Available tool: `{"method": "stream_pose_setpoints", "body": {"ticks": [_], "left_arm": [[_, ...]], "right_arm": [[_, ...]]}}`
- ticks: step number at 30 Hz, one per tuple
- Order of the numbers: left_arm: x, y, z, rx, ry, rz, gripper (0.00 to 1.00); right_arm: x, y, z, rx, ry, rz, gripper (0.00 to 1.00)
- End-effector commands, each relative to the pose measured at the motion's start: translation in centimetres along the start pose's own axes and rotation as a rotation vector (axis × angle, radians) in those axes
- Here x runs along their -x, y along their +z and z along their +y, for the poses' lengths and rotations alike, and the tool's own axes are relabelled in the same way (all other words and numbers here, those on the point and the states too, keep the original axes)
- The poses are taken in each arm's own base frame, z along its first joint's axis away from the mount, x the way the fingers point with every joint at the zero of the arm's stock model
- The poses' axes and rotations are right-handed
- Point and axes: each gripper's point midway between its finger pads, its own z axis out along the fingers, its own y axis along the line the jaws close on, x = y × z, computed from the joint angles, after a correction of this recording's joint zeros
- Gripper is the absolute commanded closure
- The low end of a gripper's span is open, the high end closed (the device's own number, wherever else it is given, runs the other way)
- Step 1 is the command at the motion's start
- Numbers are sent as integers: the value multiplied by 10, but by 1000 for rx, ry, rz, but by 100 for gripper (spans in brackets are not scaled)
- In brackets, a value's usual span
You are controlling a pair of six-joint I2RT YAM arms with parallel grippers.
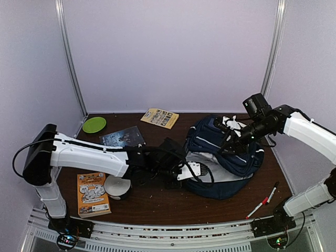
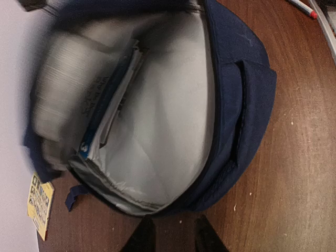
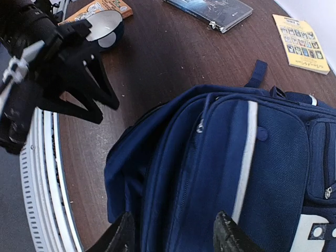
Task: Pack the student bag
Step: Place the largest pocket of the student bag, then adjust the book at the corner of the board.
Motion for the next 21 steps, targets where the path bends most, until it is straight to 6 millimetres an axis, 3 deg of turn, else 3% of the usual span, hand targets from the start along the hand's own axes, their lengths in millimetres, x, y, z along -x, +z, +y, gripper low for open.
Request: {"method": "stream_pose_setpoints", "body": {"ticks": [1,5,8,11,15,21], "left_arm": [[-2,-44,31,88,-146,-46,64],[-9,-72,72,165,-281,-82,44],[-23,-82,118,218,-440,-65,35],[-51,-81,166,283,-599,-6,28],[-86,-73,222,345,-776,66,23],[-132,-54,289,413,-1011,70,20]], "right_arm": [[5,-6,6,30,-24,-26,37],[31,-23,-4,-53,-17,-110,19],[50,-28,-21,-119,37,-153,14],[60,-27,-37,-158,109,-172,13],[62,-21,-43,-161,139,-179,10],[41,-6,-35,-124,156,-158,10]]}}
